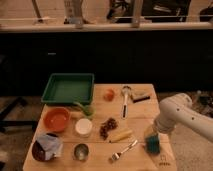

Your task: Place sponge in paper cup

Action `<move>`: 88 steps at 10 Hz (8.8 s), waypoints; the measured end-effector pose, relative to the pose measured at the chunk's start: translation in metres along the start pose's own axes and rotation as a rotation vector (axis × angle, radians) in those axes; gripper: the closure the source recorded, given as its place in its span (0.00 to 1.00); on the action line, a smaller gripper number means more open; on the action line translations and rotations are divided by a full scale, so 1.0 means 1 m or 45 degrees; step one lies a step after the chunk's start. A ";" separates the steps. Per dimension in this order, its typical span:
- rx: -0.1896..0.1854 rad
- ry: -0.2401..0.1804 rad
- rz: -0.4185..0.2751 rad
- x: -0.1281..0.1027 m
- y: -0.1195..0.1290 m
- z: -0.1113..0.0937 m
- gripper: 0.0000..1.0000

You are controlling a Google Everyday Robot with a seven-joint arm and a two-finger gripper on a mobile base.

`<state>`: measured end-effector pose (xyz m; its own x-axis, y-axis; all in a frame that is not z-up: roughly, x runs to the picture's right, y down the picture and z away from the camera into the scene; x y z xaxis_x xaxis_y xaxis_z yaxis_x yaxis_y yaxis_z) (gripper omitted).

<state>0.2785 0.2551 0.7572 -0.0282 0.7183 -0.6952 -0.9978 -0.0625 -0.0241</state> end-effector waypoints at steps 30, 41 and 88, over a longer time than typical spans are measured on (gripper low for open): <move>-0.234 -0.188 -0.073 0.013 -0.002 -0.006 1.00; -0.176 -0.317 -0.788 -0.007 0.071 -0.096 1.00; -0.062 -0.254 -1.629 -0.006 0.379 -0.110 1.00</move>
<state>-0.0933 0.1510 0.6737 0.9257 0.3762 -0.0405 -0.3193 0.7194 -0.6169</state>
